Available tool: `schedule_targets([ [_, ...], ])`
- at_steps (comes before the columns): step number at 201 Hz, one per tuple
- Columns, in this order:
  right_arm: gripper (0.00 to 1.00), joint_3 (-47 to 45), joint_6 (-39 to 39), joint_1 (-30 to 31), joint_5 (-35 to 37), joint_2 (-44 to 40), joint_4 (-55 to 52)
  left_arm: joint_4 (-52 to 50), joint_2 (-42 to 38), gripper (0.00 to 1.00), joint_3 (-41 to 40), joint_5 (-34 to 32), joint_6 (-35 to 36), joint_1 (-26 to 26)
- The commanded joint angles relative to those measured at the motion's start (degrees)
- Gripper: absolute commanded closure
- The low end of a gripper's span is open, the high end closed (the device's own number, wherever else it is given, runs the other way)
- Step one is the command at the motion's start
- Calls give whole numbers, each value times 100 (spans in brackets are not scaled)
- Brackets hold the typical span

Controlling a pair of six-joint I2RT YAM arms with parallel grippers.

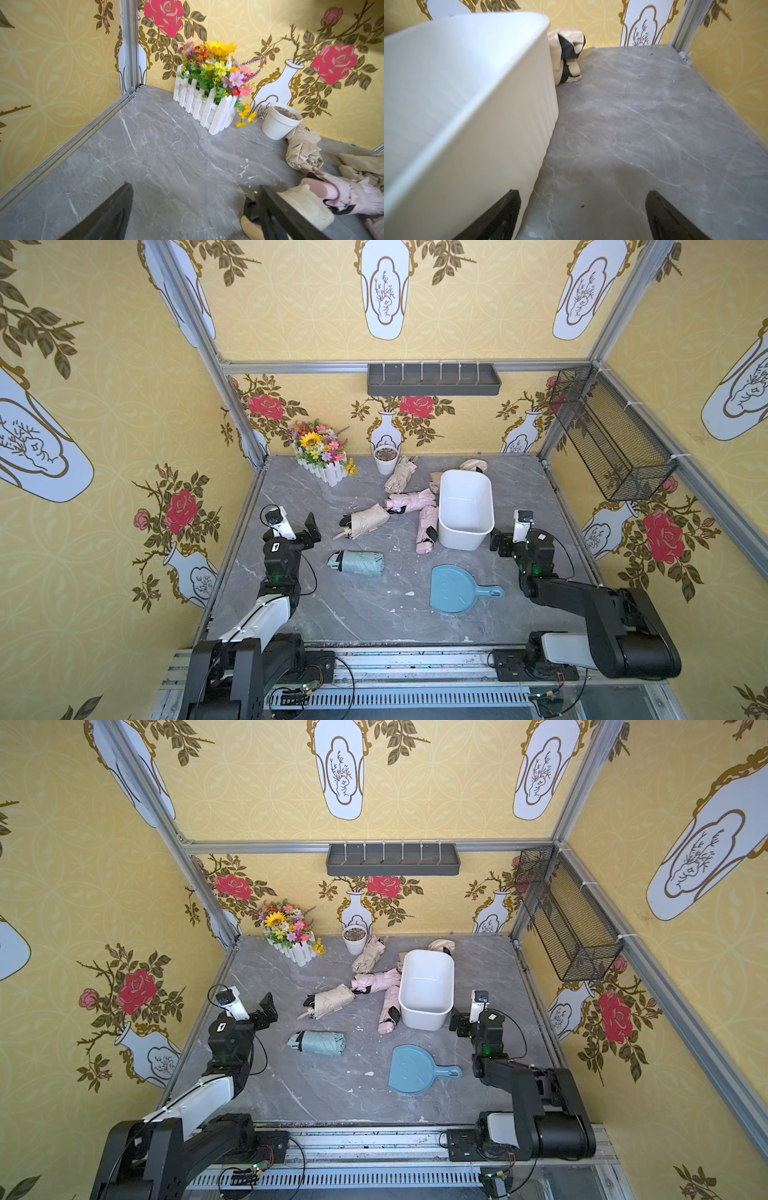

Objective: Put the umbrella into the storage box
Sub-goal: Pick up the umbrella from the center of the board.

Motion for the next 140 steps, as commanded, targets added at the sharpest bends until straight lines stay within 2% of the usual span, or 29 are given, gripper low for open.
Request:
schedule_targets([
  [1,1,321,123,27,334,-742,-1569,-1407,-402,3,295,-122,-215,-70],
  [23,1,188,114,20,227,-1247,-1854,-1867,-716,2,356,-82,-127,-77],
  [40,0,459,253,47,-9,-1567,-2610,-2518,-851,4,661,206,-77,-95],
  [59,2,927,662,191,-102,-1956,-3697,-3576,-997,4,1205,328,-533,-100],
  [75,4,1364,1021,420,-27,-2164,-4546,-4465,-1022,6,1719,694,-867,-170],
  [93,6,1864,1341,772,34,-2201,-5441,-5369,-1010,8,2210,569,-1323,-416],
  [108,8,2295,1550,1061,27,-2106,-6059,-5932,-908,11,2570,716,-1535,-629],
  [140,11,3104,1733,1585,-287,-1796,-7140,-7210,-479,13,3309,590,-1424,-1388],
])
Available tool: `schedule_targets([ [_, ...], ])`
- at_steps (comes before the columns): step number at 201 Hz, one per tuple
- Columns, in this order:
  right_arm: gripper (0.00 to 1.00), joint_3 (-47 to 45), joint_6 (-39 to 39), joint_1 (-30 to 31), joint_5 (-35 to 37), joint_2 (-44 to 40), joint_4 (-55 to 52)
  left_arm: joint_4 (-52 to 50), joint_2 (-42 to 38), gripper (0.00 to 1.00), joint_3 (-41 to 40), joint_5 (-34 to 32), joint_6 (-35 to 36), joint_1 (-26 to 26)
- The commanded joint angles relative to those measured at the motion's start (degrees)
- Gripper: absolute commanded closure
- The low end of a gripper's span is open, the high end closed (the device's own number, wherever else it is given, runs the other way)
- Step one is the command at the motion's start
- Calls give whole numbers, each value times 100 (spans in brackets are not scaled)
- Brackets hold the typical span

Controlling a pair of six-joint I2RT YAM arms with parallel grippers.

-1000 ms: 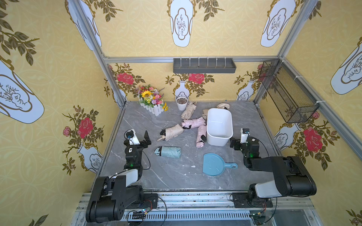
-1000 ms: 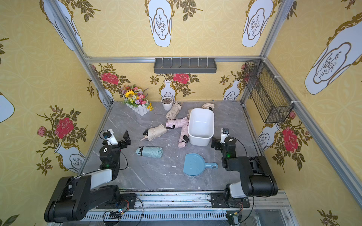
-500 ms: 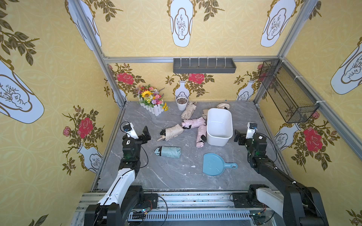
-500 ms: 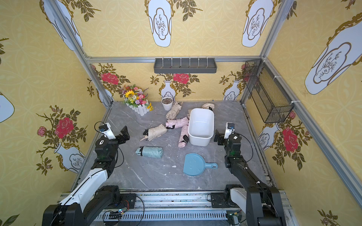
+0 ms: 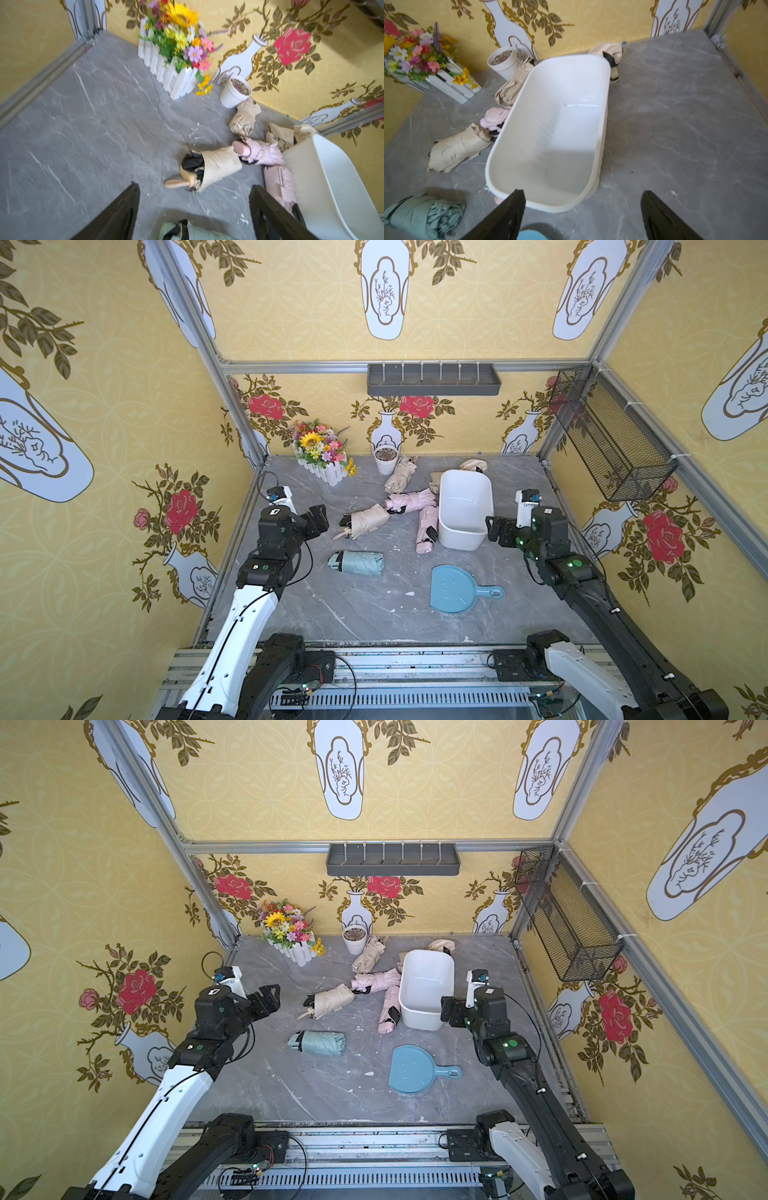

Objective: Put the umbrella into the storage box
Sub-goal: Pick up the umbrella from the center of the board.

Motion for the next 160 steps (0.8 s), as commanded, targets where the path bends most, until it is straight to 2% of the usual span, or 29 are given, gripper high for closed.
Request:
schedule_targets([
  [1,11,438,333,279,-260,141,-1267,-1492,260,13,392,33,-107,-415],
  [13,11,604,337,410,-463,203,-1482,-1773,372,13,594,-166,-154,-789],
  [24,11,733,346,511,-698,263,-1649,-1863,467,15,732,4,-76,-1089],
  [50,12,1032,382,783,-951,434,-2002,-2544,1150,19,1132,56,-415,-1314],
  [72,12,1221,497,1069,-850,552,-2226,-3136,1607,22,1378,51,-1066,-1562],
  [87,12,1267,620,1259,-778,616,-2264,-3297,1619,22,1354,-27,-1946,-1814],
  [102,11,1298,768,1431,-741,693,-2307,-3398,1644,24,1301,224,-2723,-1952],
  [127,9,1328,952,1782,-523,808,-2323,-3573,1777,24,1354,0,-3331,-2299],
  [160,3,1351,1245,2137,-210,829,-2330,-3540,2128,22,1309,222,-3906,-2439],
])
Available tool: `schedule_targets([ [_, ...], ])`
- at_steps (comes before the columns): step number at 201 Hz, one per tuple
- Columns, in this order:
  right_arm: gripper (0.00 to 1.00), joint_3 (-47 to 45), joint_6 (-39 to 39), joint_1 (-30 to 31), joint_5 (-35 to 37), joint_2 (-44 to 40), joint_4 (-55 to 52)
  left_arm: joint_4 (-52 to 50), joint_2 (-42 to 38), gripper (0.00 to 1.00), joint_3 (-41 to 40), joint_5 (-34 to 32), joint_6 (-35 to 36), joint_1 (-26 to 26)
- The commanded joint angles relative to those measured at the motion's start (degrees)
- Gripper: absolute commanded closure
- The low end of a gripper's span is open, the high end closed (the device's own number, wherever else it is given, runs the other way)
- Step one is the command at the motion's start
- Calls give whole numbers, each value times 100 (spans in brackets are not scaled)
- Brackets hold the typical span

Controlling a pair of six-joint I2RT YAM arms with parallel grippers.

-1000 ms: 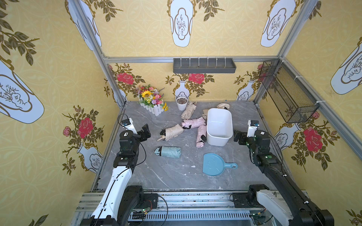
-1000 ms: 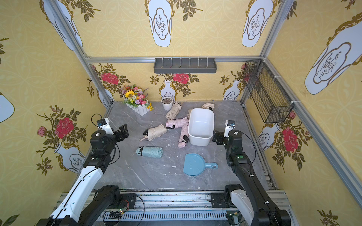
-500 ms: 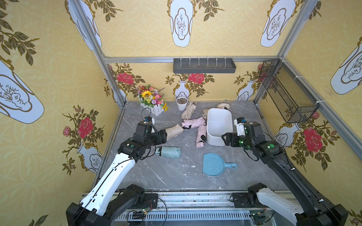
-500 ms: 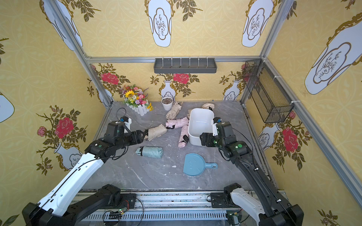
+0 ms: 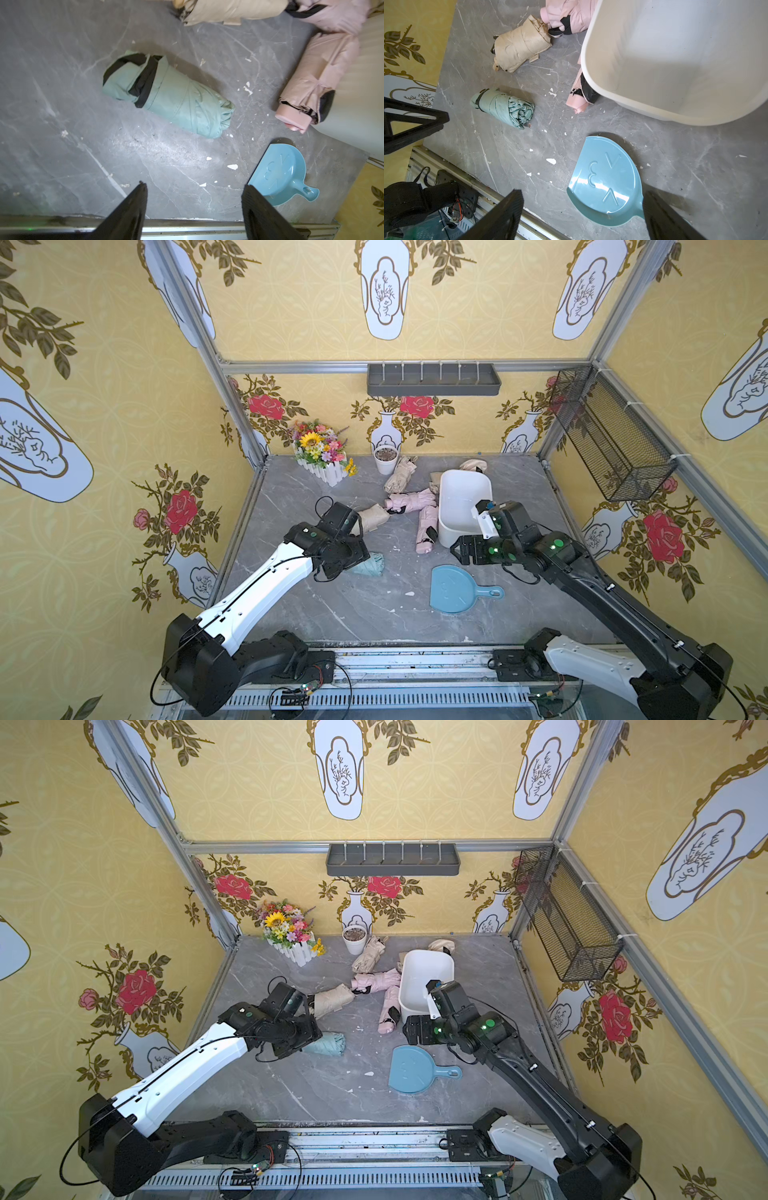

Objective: Put the umbrella into the storage box
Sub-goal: Pick up the umbrella from the center of the board.

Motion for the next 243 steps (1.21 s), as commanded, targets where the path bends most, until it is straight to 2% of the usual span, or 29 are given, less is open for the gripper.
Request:
schedule_targets([
  [1,4,33,334,198,372,-19,-2,-79,170,22,-29,94,-749,-124],
  [40,4,-81,689,361,485,-65,177,373,496,19,-30,-107,-1097,-139],
  [85,4,-47,700,466,487,51,224,844,876,16,-86,-257,-1472,-78],
  [127,3,-94,692,523,467,78,248,1141,951,13,-346,-126,-1676,232],
  [154,3,-184,709,536,477,52,287,1411,1097,13,-519,101,-1684,347],
  [225,3,-199,753,550,420,67,306,1871,1696,11,-640,163,-1406,564],
  [228,3,-195,747,554,418,75,301,1893,1720,11,-648,166,-1394,719],
  [243,3,-169,733,576,436,86,271,2003,1798,13,-651,208,-1303,815],
])
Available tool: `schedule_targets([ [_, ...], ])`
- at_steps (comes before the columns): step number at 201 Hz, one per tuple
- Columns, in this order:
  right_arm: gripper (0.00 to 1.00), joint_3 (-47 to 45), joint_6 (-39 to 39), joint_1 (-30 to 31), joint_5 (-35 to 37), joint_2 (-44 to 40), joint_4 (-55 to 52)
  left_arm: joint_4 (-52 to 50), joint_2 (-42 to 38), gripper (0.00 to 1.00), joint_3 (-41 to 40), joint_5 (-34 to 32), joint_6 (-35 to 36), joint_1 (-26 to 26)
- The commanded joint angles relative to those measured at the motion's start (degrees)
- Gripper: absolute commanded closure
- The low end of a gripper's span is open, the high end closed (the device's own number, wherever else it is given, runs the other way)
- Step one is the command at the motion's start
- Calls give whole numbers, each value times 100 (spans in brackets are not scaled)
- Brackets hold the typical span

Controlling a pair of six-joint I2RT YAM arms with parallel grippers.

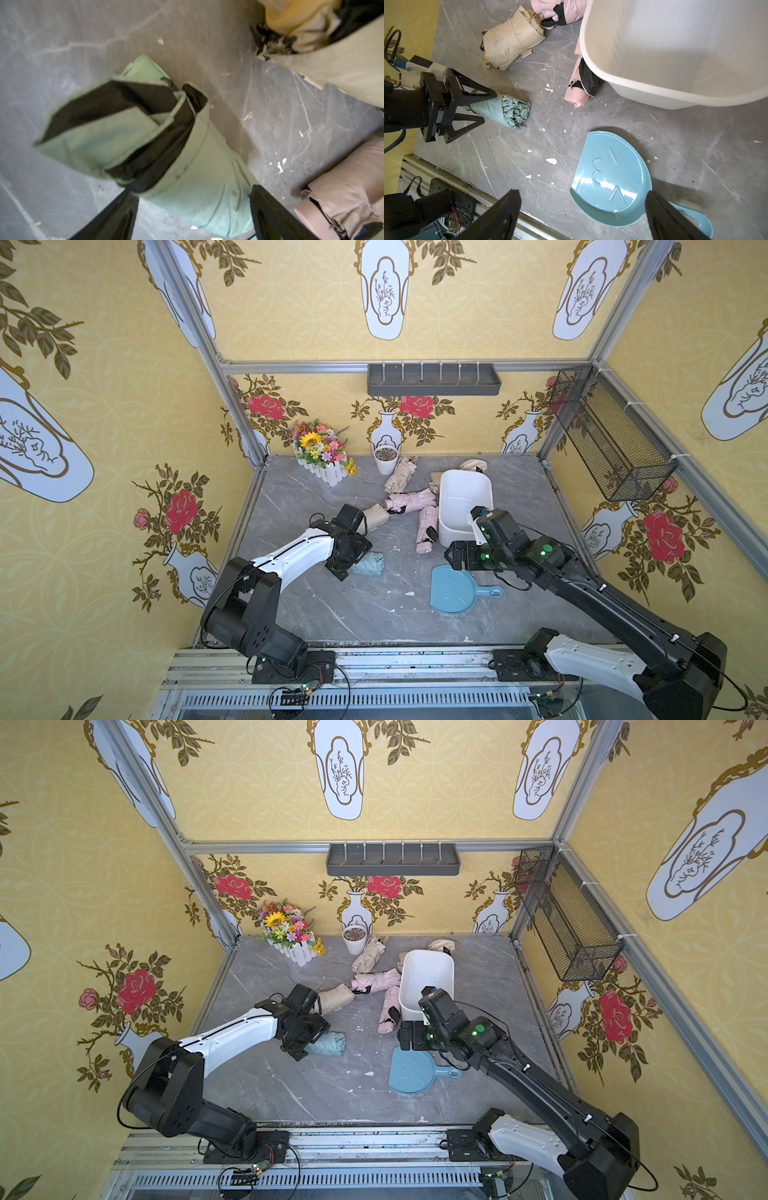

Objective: Put the umbrella into the storage box
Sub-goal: Pick up the umbrella from the center of the board.

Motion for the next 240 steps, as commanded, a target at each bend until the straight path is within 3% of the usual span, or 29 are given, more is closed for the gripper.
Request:
schedule_targets([
  [1,3,62,36,36,-12,29,113,228,136,13,-45,53,218,159],
  [27,3,56,51,64,-5,40,73,198,388,18,142,63,453,177],
  [63,3,85,76,101,-20,72,38,144,767,34,299,151,732,166],
  [111,3,76,59,115,55,46,-62,-98,1014,46,553,-3,1056,-19],
  [149,3,120,171,120,-5,132,-75,-272,1057,72,902,-114,1385,-315],
  [192,3,561,160,-139,-74,385,-495,-925,1208,81,1960,-250,2068,-635],
  [210,3,759,64,-537,-372,462,-698,-1168,1270,87,2481,-185,2369,-728],
  [240,3,1064,-170,-1259,-570,484,-1038,-1547,1400,88,3587,-152,3025,-903],
])
